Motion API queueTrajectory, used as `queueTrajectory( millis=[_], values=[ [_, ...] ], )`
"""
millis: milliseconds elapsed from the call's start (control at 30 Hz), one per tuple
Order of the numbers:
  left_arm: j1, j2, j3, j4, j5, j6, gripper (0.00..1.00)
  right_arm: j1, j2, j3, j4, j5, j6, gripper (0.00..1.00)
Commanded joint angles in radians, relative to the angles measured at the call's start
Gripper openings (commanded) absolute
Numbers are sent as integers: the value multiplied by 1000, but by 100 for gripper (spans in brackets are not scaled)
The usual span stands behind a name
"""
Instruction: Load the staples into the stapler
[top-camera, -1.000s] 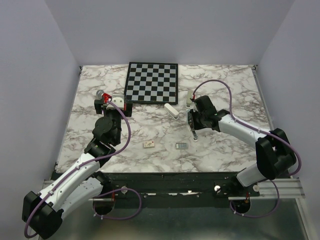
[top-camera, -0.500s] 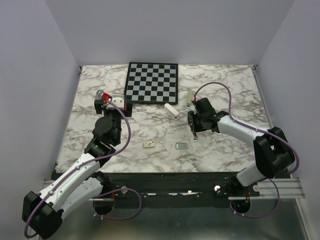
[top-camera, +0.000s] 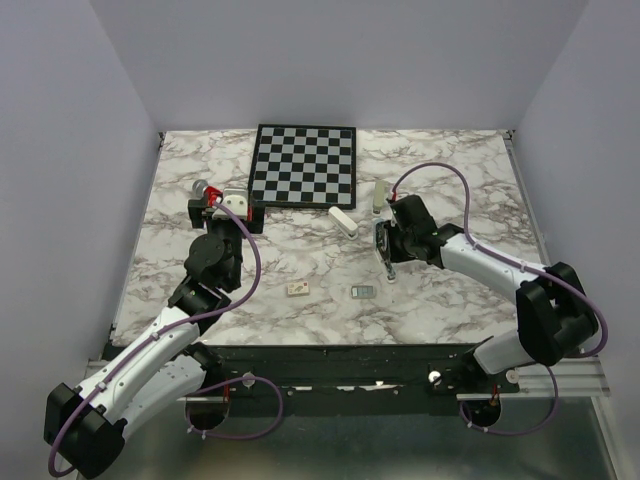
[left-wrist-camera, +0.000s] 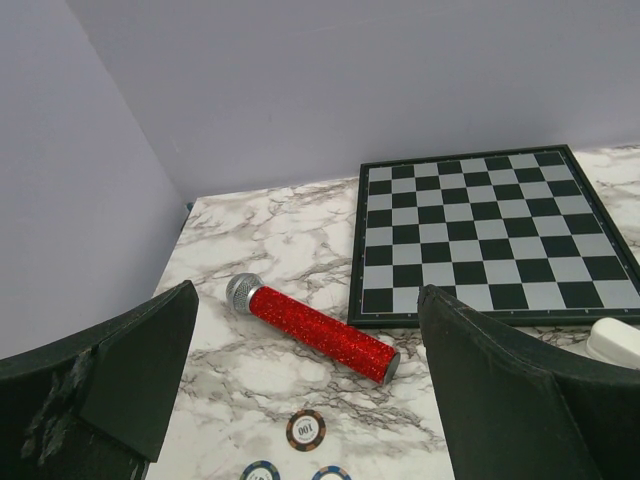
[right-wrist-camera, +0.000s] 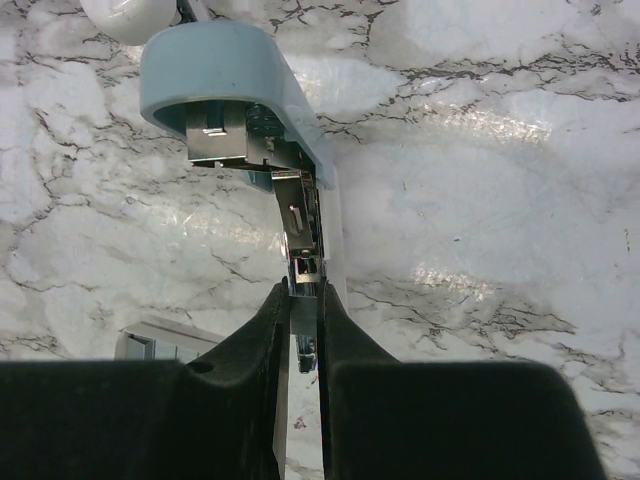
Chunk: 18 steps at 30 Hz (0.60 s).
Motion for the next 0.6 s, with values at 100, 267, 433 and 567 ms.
queueTrajectory(
  millis=[100, 267, 433, 567],
  values=[
    [-7, -16, -13, 21, -16, -1, 99, 6, 18, -9, 10, 32, 16, 14],
    [-6, -16, -13, 22, -16, -1, 99, 6, 34, -9, 26, 22, 3, 14],
    [-7, -17, -14, 22, -17, 2, 99, 6, 47, -9, 33, 13, -3, 14],
    [-7, -19, -14, 24, -20, 4, 99, 7, 59, -9, 36, 4, -1, 14]
  ],
)
